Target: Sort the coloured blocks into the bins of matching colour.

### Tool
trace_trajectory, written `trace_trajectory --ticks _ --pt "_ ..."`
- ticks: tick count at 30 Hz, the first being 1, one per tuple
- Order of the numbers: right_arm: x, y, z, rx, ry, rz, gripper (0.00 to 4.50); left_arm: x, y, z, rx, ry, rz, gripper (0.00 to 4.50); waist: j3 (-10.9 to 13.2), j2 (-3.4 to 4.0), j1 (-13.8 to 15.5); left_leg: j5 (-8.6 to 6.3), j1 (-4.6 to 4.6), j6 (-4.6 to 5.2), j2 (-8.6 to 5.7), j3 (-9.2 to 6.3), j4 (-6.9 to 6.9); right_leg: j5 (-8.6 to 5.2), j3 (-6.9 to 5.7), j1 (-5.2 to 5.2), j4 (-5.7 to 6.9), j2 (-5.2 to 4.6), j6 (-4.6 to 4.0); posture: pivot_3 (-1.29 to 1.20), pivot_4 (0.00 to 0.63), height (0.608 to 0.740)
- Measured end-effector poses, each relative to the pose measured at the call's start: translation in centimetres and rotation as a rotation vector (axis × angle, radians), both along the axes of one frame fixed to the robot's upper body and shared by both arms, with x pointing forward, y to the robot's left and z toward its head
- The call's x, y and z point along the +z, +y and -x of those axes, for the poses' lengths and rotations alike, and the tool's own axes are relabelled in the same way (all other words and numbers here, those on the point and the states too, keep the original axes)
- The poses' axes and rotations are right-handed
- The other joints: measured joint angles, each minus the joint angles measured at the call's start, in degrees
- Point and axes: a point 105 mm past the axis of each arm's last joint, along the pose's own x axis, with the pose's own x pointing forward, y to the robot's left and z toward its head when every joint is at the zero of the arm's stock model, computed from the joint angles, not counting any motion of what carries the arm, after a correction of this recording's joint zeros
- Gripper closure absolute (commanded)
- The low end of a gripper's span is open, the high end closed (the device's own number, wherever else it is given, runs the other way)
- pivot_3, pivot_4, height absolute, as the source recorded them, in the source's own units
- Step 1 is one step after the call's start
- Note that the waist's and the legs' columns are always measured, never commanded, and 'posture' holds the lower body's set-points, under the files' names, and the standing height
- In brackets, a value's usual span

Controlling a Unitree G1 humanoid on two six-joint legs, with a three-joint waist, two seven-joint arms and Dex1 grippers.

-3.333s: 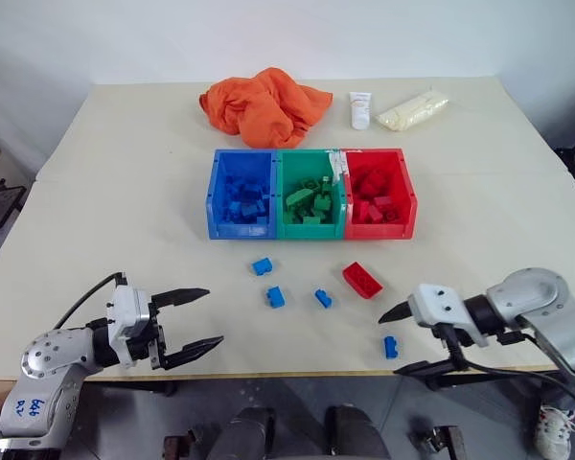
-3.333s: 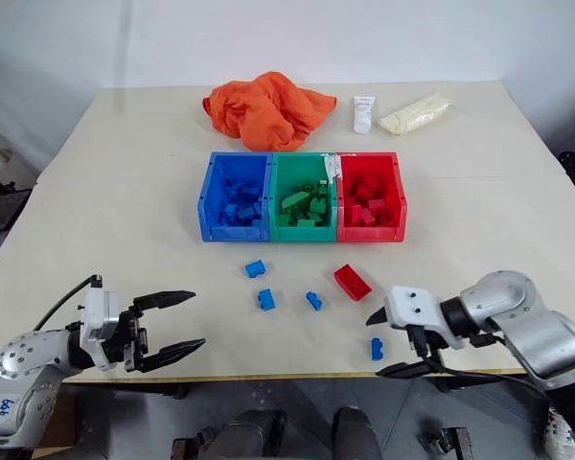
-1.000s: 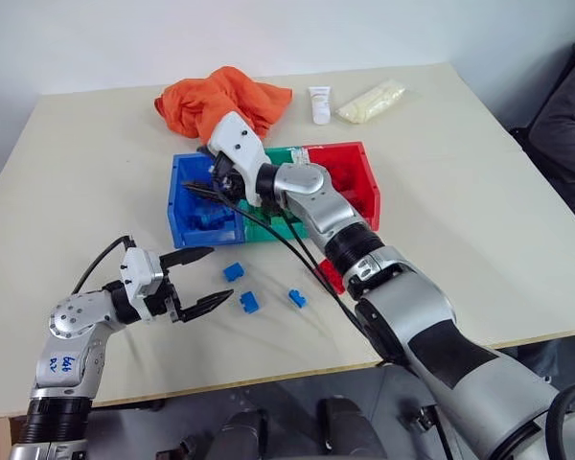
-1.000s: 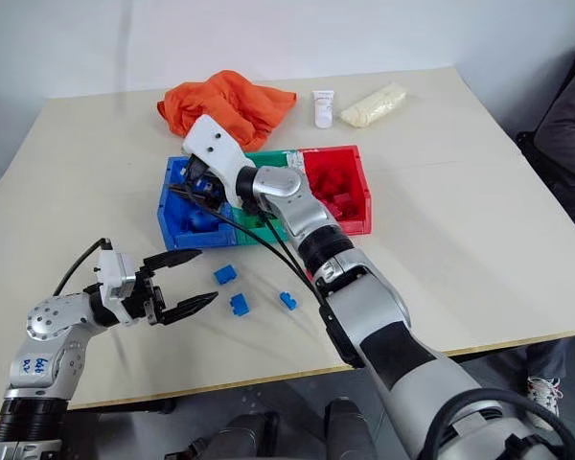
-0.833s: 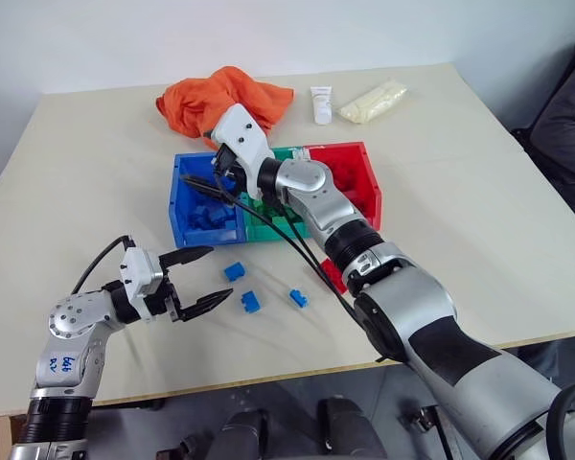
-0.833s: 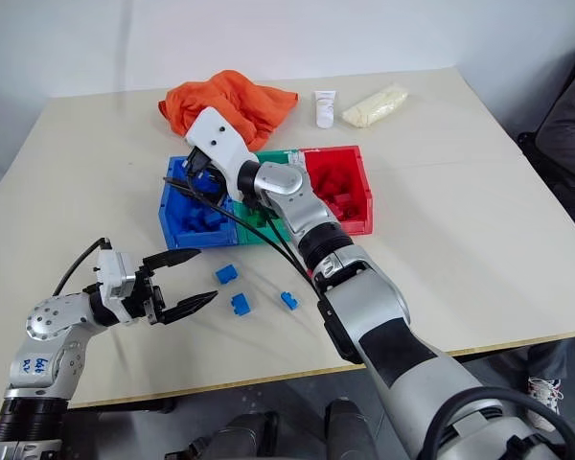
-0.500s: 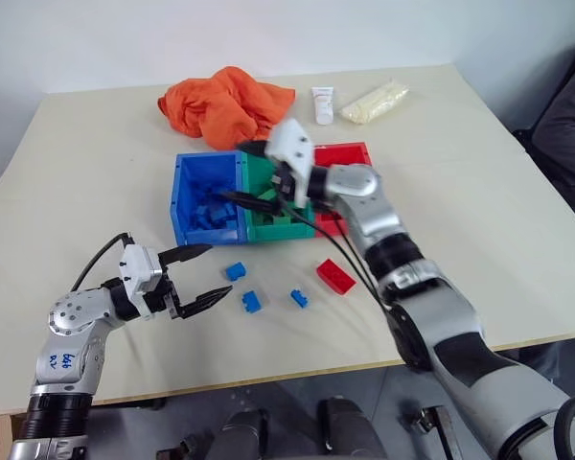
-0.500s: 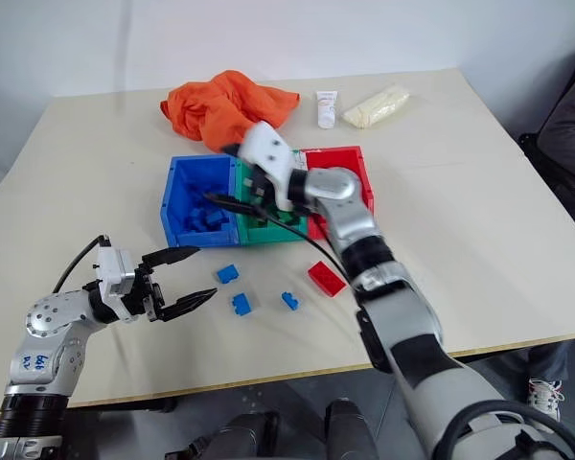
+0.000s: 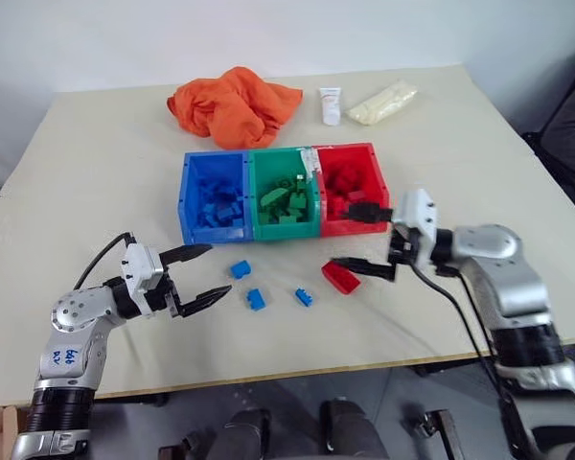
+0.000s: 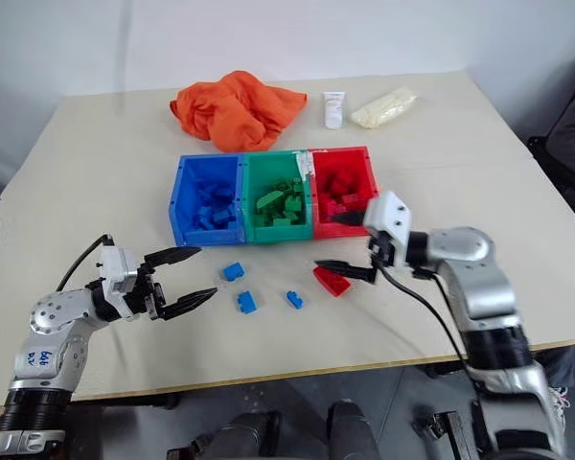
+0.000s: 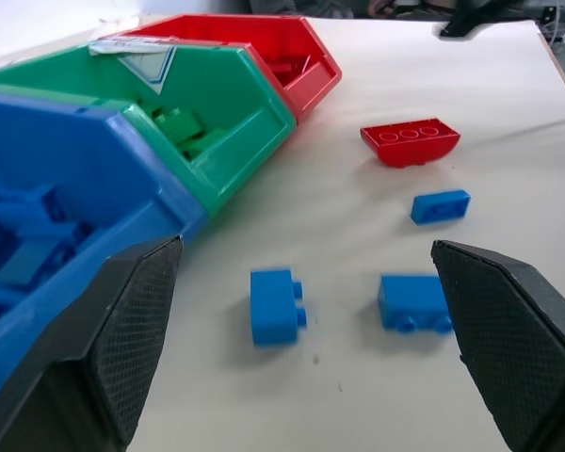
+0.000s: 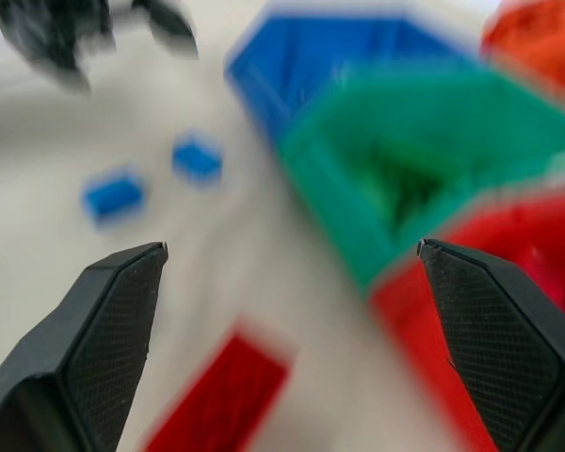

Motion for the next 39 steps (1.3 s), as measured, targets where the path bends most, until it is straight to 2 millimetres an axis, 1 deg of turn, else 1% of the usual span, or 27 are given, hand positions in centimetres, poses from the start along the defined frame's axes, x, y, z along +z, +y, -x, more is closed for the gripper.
trace_trajectory --ticks 2,4,6,8,11,14,17,19,23,27,30,34,36,37,39 --pt "-1.7 -3.5 1.3 -0.108 0.095 0.074 0.04 -0.5 0.5 0.2 0.011 0.019 -0.001 0.00 0.0 0.00 0.8 -0.01 0.00 0.04 -0.01 0.11 0.04 0.00 0.02 0.02 -0.05 0.00 0.00 0.00 0.150 0.740" --pt "-2.1 -4.6 2.2 -0.140 0.145 0.125 0.04 -0.7 0.6 0.1 0.016 0.029 0.002 0.00 0.0 -0.01 0.9 0.00 0.02 0.08 0.03 0.37 0.07 0.00 0.00 0.01 -0.05 0.01 0.00 0.00 0.150 0.740" --pt "-2.1 -4.5 2.5 -0.153 0.160 0.132 0.04 -0.5 0.5 0.1 0.007 0.024 0.000 0.00 0.0 -0.02 0.5 0.01 0.14 0.07 0.14 0.60 0.07 0.01 -0.02 0.03 -0.04 0.08 -0.04 0.00 0.150 0.740" --pt "-1.9 -4.3 2.3 -0.162 0.145 0.127 0.04 -0.2 0.4 -0.1 -0.001 0.012 -0.001 0.00 0.0 -0.01 0.5 0.01 0.17 0.07 0.16 0.69 0.05 0.01 -0.01 0.01 -0.02 0.09 -0.05 0.00 0.150 0.740" --pt "-1.3 -3.6 1.6 -0.169 0.104 0.104 0.04 -0.2 0.4 -0.1 -0.006 0.011 -0.002 0.00 0.0 -0.02 0.6 -0.01 0.17 0.10 0.14 0.66 0.05 0.01 -0.01 0.01 0.00 0.07 -0.05 0.00 0.150 0.740" --pt "-1.4 -1.9 1.0 -0.146 0.088 0.073 0.04 -0.2 0.3 -0.1 -0.012 0.014 -0.004 0.00 0.0 -0.03 0.7 -0.03 0.15 0.11 0.14 0.61 0.05 0.01 -0.01 0.00 -0.01 0.04 -0.04 0.00 0.150 0.740" --pt "-2.3 0.4 0.3 -0.110 0.093 0.049 0.04 -0.3 0.1 0.1 -0.027 0.017 -0.007 0.00 0.0 -0.03 0.6 -0.03 0.15 0.10 0.14 0.61 0.04 0.01 -0.01 -0.02 -0.01 0.04 -0.04 0.00 0.150 0.740" --pt "-2.8 1.2 -0.3 -0.107 0.099 0.049 0.04 -0.4 0.0 0.3 -0.031 0.020 -0.009 0.00 0.0 -0.03 0.6 -0.03 0.15 0.10 0.14 0.59 0.06 0.01 -0.01 -0.01 0.00 0.04 -0.04 0.00 0.150 0.740" --pt "-3.7 2.1 -1.8 -0.124 0.104 0.049 0.04 -0.5 -0.4 0.6 -0.039 0.022 -0.008 0.00 0.0 -0.03 0.6 -0.03 0.14 0.10 0.13 0.59 0.06 0.01 -0.01 -0.01 -0.01 0.04 -0.04 0.00 0.150 0.740" --pt "-4.7 2.9 -2.0 -0.115 0.133 0.056 0.04 -0.8 -0.4 0.9 -0.030 0.034 -0.006 0.00 0.0 -0.03 0.6 -0.03 0.13 0.10 0.12 0.56 0.05 0.01 -0.01 -0.02 0.00 0.04 -0.04 0.00 0.150 0.740" --pt "-5.0 3.5 -2.2 -0.112 0.134 0.055 0.67 -0.8 -0.5 1.1 -0.028 0.031 -0.006 0.00 0.0 -0.03 0.6 -0.03 0.14 0.10 0.12 0.56 0.05 0.01 -0.01 -0.02 -0.01 0.04 -0.04 0.00 0.150 0.740" --pt "-4.9 3.5 -2.3 -0.115 0.127 0.054 2.03 -1.1 -0.3 1.3 -0.017 0.044 -0.005 0.00 0.0 -0.03 0.6 -0.03 0.14 0.10 0.13 0.55 0.04 0.01 -0.01 -0.02 -0.01 0.05 -0.04 0.00 0.150 0.740" --pt "-4.4 3.7 -2.0 -0.099 0.109 0.041 2.81 -1.2 -0.3 1.3 -0.014 0.044 -0.004 0.00 0.0 -0.03 0.6 -0.03 0.14 0.10 0.14 0.55 0.03 0.01 -0.01 -0.03 -0.01 0.05 -0.04 0.00 0.150 0.740" --pt "-4.0 3.9 -1.9 -0.090 0.099 0.034 3.07 -1.1 -0.4 1.3 -0.014 0.043 -0.003 0.00 0.0 -0.03 0.6 -0.03 0.14 0.10 0.14 0.55 0.03 0.01 -0.01 -0.03 -0.01 0.05 -0.04 0.00 0.150 0.740" --pt "-2.7 4.1 -1.5 -0.076 0.072 0.008 3.05 -1.1 -0.4 1.3 -0.014 0.042 -0.002 0.00 0.0 -0.03 0.6 -0.03 0.14 0.10 0.13 0.55 0.03 0.01 -0.01 -0.02 -0.01 0.05 -0.04 0.00 0.150 0.740"
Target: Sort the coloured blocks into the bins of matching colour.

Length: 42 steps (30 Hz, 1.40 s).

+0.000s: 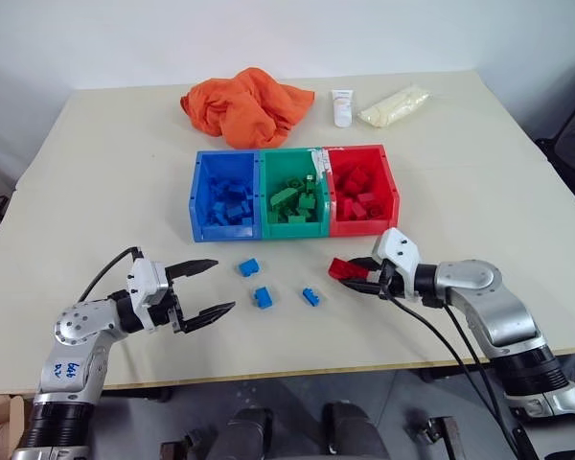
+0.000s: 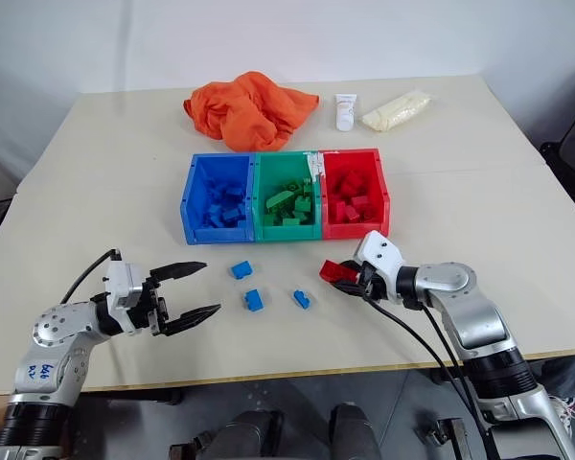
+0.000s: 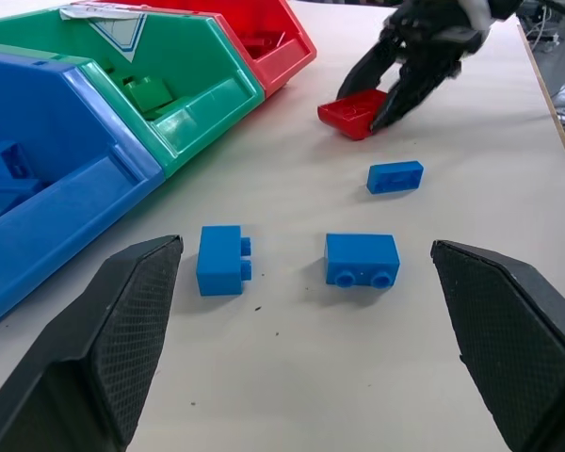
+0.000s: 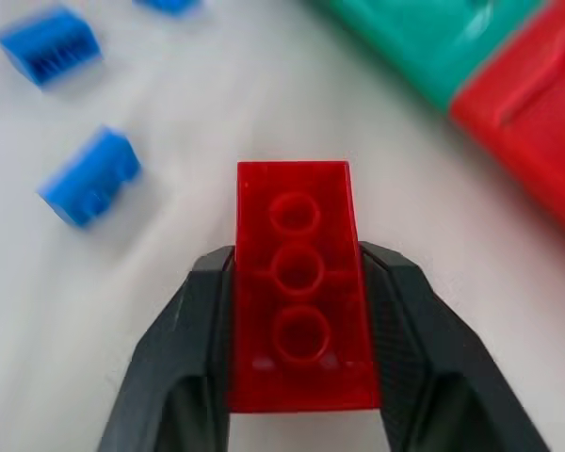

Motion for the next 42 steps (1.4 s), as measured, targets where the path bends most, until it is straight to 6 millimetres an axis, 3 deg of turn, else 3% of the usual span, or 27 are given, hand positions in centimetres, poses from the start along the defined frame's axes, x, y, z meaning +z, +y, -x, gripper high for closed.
trace_trajectory --ticks 4,10,14,19,23,25,27,31,37,40,42 --pt "3.0 -0.3 -0.4 -0.021 -0.064 -0.056 3.05 0.1 0.0 -0.1 -0.001 -0.003 0.003 0.00 0.0 0.00 -0.1 0.00 0.01 0.00 0.00 0.01 0.00 0.00 0.00 0.00 0.00 0.00 0.00 0.00 0.150 0.740" --pt "9.3 -0.6 -4.3 -0.124 -0.250 -0.122 3.05 0.7 -0.7 -0.8 -0.023 -0.028 0.020 0.00 0.0 0.00 -0.2 0.00 0.01 -0.01 0.00 0.02 -0.01 0.00 -0.03 -0.02 0.01 0.01 -0.01 0.00 0.150 0.740" --pt "9.9 -1.6 -8.0 -0.223 -0.280 -0.101 1.65 0.9 -0.9 -1.4 -0.032 -0.032 0.022 0.00 0.0 0.00 -0.3 0.00 0.00 0.00 -0.04 0.04 -0.04 0.00 -0.09 -0.05 0.02 -0.01 0.00 0.00 0.150 0.740" --pt "8.9 -1.5 -9.9 -0.232 -0.271 -0.086 0.03 0.9 -1.0 -1.8 -0.041 -0.035 0.021 0.00 0.0 0.00 -0.6 0.00 -0.03 0.00 -0.02 0.03 -0.08 0.00 -0.12 -0.12 0.07 -0.01 0.00 0.00 0.150 0.740" --pt "9.4 -1.6 -10.3 -0.217 -0.303 -0.080 0.03 1.0 -1.0 -1.9 -0.044 -0.038 0.021 0.00 0.0 0.00 -1.2 0.00 -0.04 0.00 -0.01 0.02 -0.08 0.00 -0.14 -0.12 0.10 -0.01 0.00 0.00 0.150 0.740" --pt "9.7 -1.2 -9.6 -0.170 -0.319 -0.083 0.03 0.9 -1.0 -1.8 -0.045 -0.037 0.021 0.00 0.0 0.00 -1.6 0.00 -0.04 -0.01 0.01 -0.01 -0.10 0.00 -0.13 -0.12 0.13 -0.01 0.00 0.00 0.150 0.740" --pt "9.3 -0.6 -7.4 -0.064 -0.319 -0.092 0.03 0.8 -0.9 -1.7 -0.044 -0.033 0.019 0.00 0.0 0.00 -1.6 -0.02 -0.04 -0.05 0.04 -0.07 -0.11 0.00 -0.12 -0.11 0.13 -0.01 0.00 0.00 0.150 0.740" --pt "6.7 -0.6 -3.6 0.057 -0.209 -0.103 0.03 0.6 -0.9 -1.5 -0.051 -0.026 0.016 0.00 0.0 0.00 -1.4 -0.03 -0.08 -0.03 0.01 -0.07 -0.06 0.00 -0.09 -0.08 0.08 -0.03 0.00 0.00 0.150 0.740" --pt "3.2 -4.8 1.8 0.084 -0.022 0.020 0.03 -0.3 -0.2 -1.0 -0.072 0.014 -0.012 0.00 0.0 0.00 -0.1 -0.04 -0.07 -0.01 0.00 0.02 0.05 0.00 -0.07 -0.05 -0.01 -0.04 0.00 0.00 0.150 0.740" --pt "2.2 -8.1 3.4 0.035 0.049 0.123 0.03 -0.4 1.2 -0.9 -0.049 0.026 -0.032 0.00 0.0 0.00 0.0 -0.04 -0.04 0.00 0.00 0.08 0.07 0.00 -0.06 -0.02 -0.02 -0.03 0.00 0.00 0.150 0.740" --pt "2.2 -8.7 3.9 0.039 0.056 0.159 0.03 -0.4 1.6 -1.0 -0.042 0.026 -0.036 0.00 0.0 0.00 -0.1 -0.05 -0.02 0.01 0.02 0.14 0.06 0.00 -0.06 -0.02 -0.02 -0.02 0.00 0.00 0.150 0.740"
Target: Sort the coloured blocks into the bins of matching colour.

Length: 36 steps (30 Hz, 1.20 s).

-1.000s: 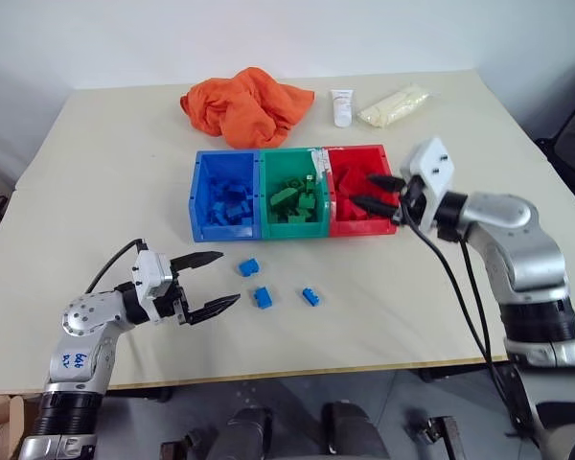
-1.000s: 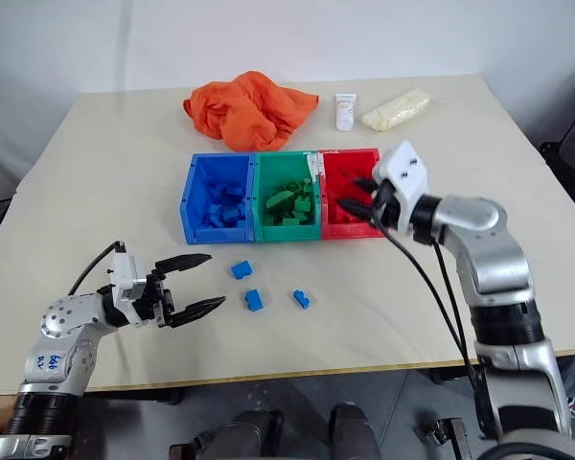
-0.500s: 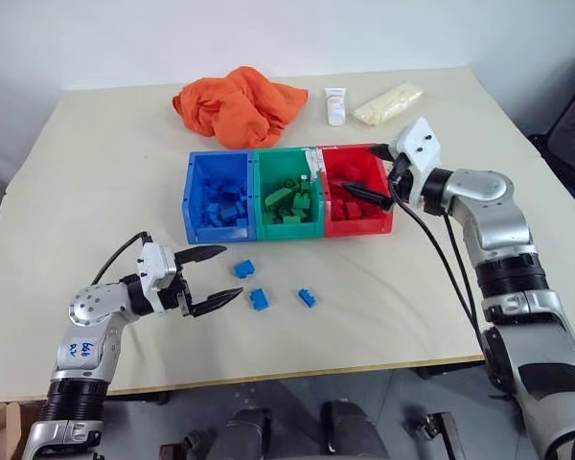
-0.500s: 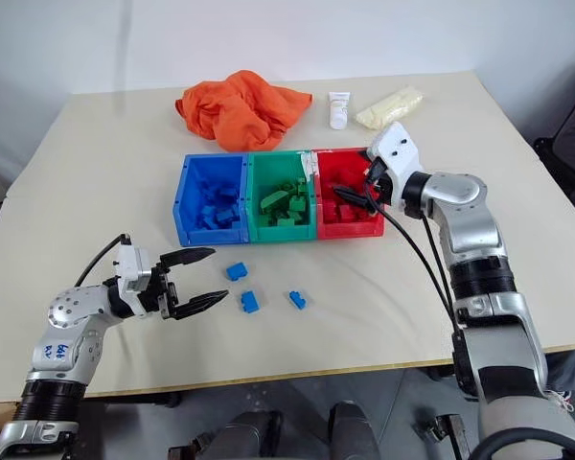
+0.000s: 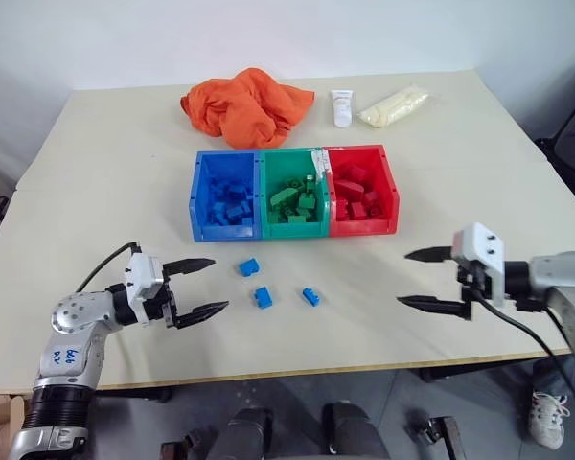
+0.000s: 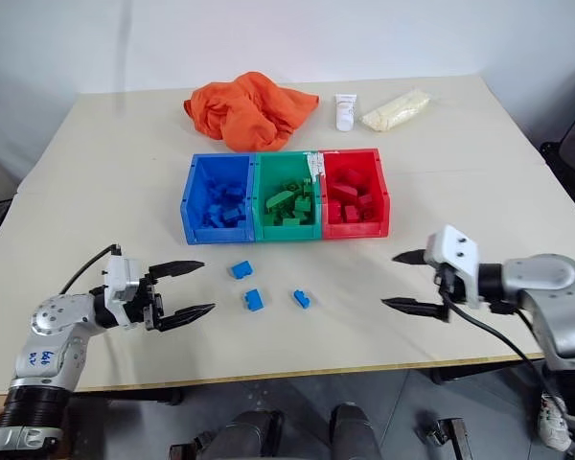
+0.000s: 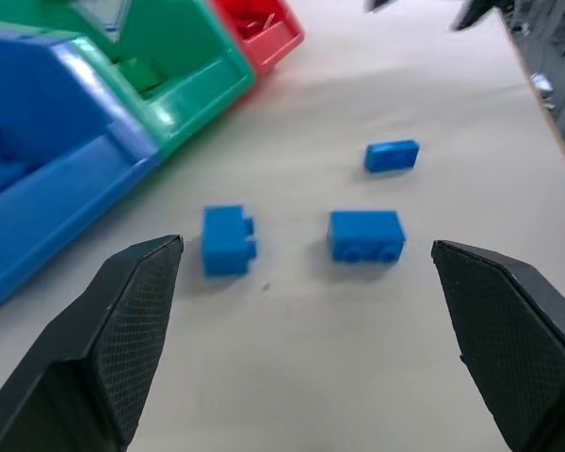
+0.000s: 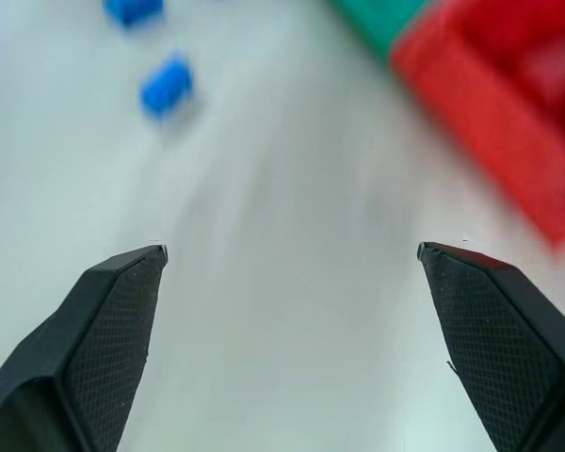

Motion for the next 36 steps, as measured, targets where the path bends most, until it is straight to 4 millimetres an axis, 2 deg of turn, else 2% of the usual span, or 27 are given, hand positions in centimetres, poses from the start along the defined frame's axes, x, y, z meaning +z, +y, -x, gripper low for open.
trace_trajectory --ticks 4,6,8,10,12,14,19,23,30,31,36 --pt "0.0 0.0 0.2 0.014 0.002 0.012 0.03 0.4 -0.1 -0.2 -0.005 -0.015 0.000 0.00 0.0 0.00 0.1 0.00 0.00 0.00 0.00 -0.01 0.02 0.00 0.00 0.00 0.01 -0.01 0.00 0.00 0.150 0.740" --pt "0.3 0.8 -0.1 0.039 -0.012 0.017 0.03 0.5 -0.1 -0.3 -0.001 -0.022 0.002 0.00 0.0 0.00 0.0 0.00 0.00 0.00 0.00 0.01 0.02 0.00 -0.01 0.00 0.01 -0.01 0.00 0.00 0.150 0.740" --pt "0.6 2.9 -0.6 0.099 -0.040 0.006 0.03 0.6 -0.4 -0.4 -0.002 -0.030 0.016 0.00 0.0 0.00 -0.2 0.00 0.03 0.00 0.03 0.01 0.00 0.00 0.00 -0.01 0.03 0.01 0.00 0.00 0.150 0.740" --pt "0.1 6.5 -1.1 0.188 -0.051 -0.040 0.03 0.5 -1.0 -0.4 -0.008 -0.029 0.031 0.00 0.0 -0.07 -0.4 -0.01 0.03 -0.03 0.08 -0.01 0.00 0.01 0.00 -0.01 0.04 0.04 -0.02 0.00 0.150 0.740" --pt "-1.2 10.0 -1.1 0.268 -0.021 -0.075 0.03 0.4 -1.7 -0.2 -0.022 -0.033 0.044 0.00 0.0 -0.08 -0.4 -0.01 0.00 -0.03 0.05 -0.03 0.01 0.01 0.02 -0.06 0.08 0.01 -0.02 0.00 0.150 0.740" --pt "-2.3 11.5 -1.2 0.298 0.007 -0.065 0.03 0.3 -1.9 0.1 -0.022 -0.037 0.044 0.00 0.0 -0.08 0.0 -0.03 -0.04 -0.01 -0.01 -0.12 0.04 0.02 0.02 -0.05 0.07 -0.04 -0.01 0.00 0.150 0.740" --pt "-3.5 13.4 -2.2 0.329 0.001 -0.031 0.03 0.0 -1.8 1.1 0.003 -0.027 0.040 0.00 0.0 -0.12 0.1 -0.06 -0.06 0.03 -0.03 -0.21 0.09 0.03 0.01 0.02 -0.03 -0.06 0.00 0.00 0.150 0.740" --pt "-5.3 14.0 -2.2 0.358 0.024 0.006 0.86 -0.3 -1.6 1.7 0.027 -0.020 0.040 0.00 0.0 -0.11 0.0 -0.06 -0.05 0.02 -0.01 -0.20 0.07 0.03 0.01 -0.01 0.02 -0.04 0.00 0.00 0.150 0.740" --pt "-5.3 14.5 -2.5 0.370 0.009 -0.014 3.25 -0.2 -1.1 2.4 0.066 -0.025 0.035 0.00 0.0 -0.11 0.0 -0.06 -0.02 0.01 0.02 -0.19 0.07 0.02 0.01 0.00 0.03 -0.02 -0.01 0.00 0.150 0.740" --pt "-5.3 14.6 -2.5 0.375 0.005 -0.016 3.42 -0.1 -1.2 2.5 0.065 -0.027 0.034 0.00 0.0 -0.11 0.0 -0.06 -0.03 0.01 0.01 -0.18 0.07 0.02 0.01 0.00 0.03 -0.02 -0.01 0.00 0.150 0.740" --pt "-4.7 14.8 -2.5 0.384 -0.004 -0.034 3.42 -0.3 -1.1 2.6 0.073 -0.021 0.035 0.00 0.0 -0.11 0.0 -0.06 -0.03 0.01 0.01 -0.18 0.07 0.02 0.01 0.00 0.02 -0.02 -0.01 0.00 0.150 0.740"
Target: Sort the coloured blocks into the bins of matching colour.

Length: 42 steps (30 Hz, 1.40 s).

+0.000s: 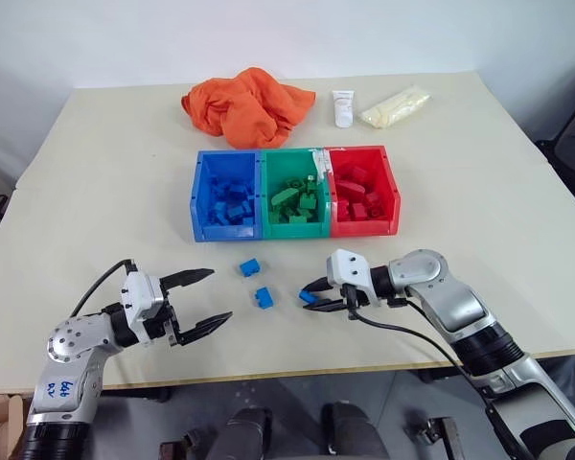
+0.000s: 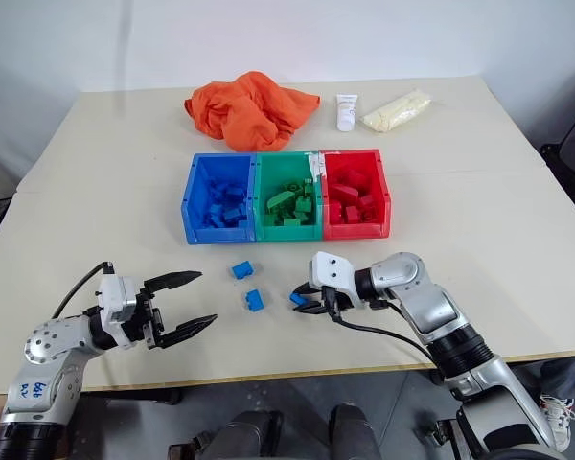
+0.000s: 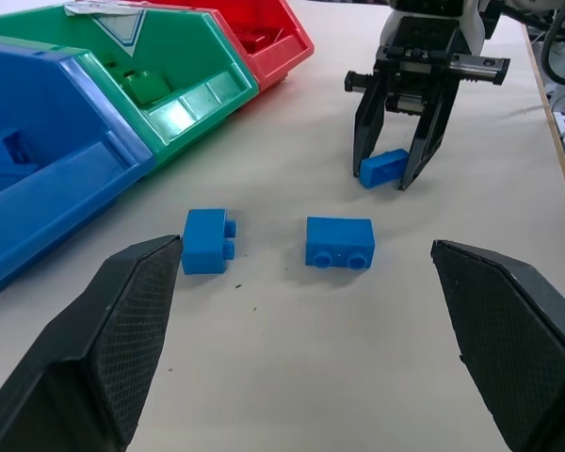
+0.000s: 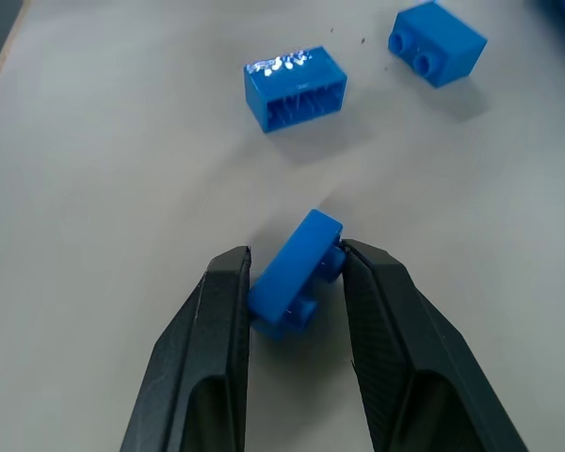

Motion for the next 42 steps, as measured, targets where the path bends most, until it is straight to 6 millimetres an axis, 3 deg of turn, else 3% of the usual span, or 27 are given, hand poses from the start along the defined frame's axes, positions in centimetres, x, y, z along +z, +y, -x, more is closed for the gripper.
trace_trajectory --ticks 3,7,9,14,19,25,27,33,37,42 --pt "1.8 0.6 -0.4 -0.006 -0.021 -0.059 3.42 0.0 0.0 -0.1 0.004 -0.002 0.001 0.00 0.0 0.00 -0.2 0.00 0.01 0.00 0.01 0.04 0.00 0.00 0.00 -0.01 0.01 0.01 0.00 0.00 0.150 0.740" --pt "8.5 4.0 -2.6 -0.005 -0.154 -0.229 3.42 0.4 -0.1 -0.3 0.002 -0.017 0.003 0.00 0.0 0.02 -1.2 0.04 0.03 -0.07 0.06 -0.02 -0.07 0.02 -0.01 -0.06 0.10 0.04 -0.05 0.00 0.150 0.740" --pt "10.5 5.2 -3.5 -0.004 -0.191 -0.272 3.42 0.5 -0.1 -0.4 0.002 -0.022 0.004 0.00 0.0 0.01 -1.4 0.03 0.05 -0.09 0.04 -0.05 -0.11 0.02 -0.02 -0.05 0.10 0.04 -0.06 0.00 0.150 0.740" --pt "11.4 8.7 -6.5 -0.043 -0.200 -0.308 3.42 1.0 -0.2 -0.8 -0.001 -0.040 0.005 0.00 0.0 0.01 -1.9 0.03 0.04 -0.08 0.03 -0.02 -0.19 0.02 -0.08 -0.11 0.13 0.02 -0.06 0.00 0.150 0.740" --pt "12.8 12.7 -8.1 -0.056 -0.279 -0.318 3.42 1.3 -0.3 -0.9 -0.005 -0.053 0.006 0.00 0.0 0.02 -3.2 0.04 0.05 -0.10 0.06 -0.07 -0.27 0.03 -0.11 -0.14 0.31 0.04 -0.06 0.00 0.150 0.740" --pt "12.5 15.3 -9.3 -0.155 -0.302 -0.319 1.53 1.4 -0.3 -1.1 0.006 -0.061 0.007 0.00 0.0 0.04 -4.0 0.04 0.05 -0.10 0.05 -0.12 -0.31 0.03 -0.10 -0.14 0.33 0.05 -0.06 0.00 0.150 0.740" --pt "12.7 15.4 -9.5 -0.183 -0.318 -0.344 0.86 1.4 -0.3 -1.1 0.008 -0.065 0.007 0.00 0.0 0.05 -4.1 0.04 0.05 -0.10 0.03 -0.15 -0.29 0.03 -0.10 -0.13 0.33 0.05 -0.06 0.00 0.150 0.740" --pt "14.0 14.9 -9.4 -0.148 -0.349 -0.409 0.86 1.5 -0.2 -1.1 0.013 -0.069 0.008 0.00 0.0 0.06 -4.7 0.04 0.05 -0.11 0.06 -0.15 -0.31 0.03 -0.09 -0.14 0.35 0.06 -0.06 0.00 0.150 0.740" --pt "13.6 11.6 -8.4 -0.035 -0.348 -0.434 0.86 1.3 0.0 -1.3 0.018 -0.062 0.010 0.00 0.0 0.04 -4.4 0.03 0.05 -0.10 0.02 -0.21 -0.23 0.03 -0.09 -0.05 0.34 0.02 -0.05 0.00 0.150 0.740" --pt "10.8 6.4 -6.4 0.042 -0.292 -0.404 0.86 1.1 0.2 -1.6 0.015 -0.055 0.011 0.00 0.0 0.04 -4.4 0.03 0.02 -0.09 0.03 -0.18 -0.22 0.04 -0.09 -0.08 0.32 0.00 -0.04 0.00 0.150 0.740"
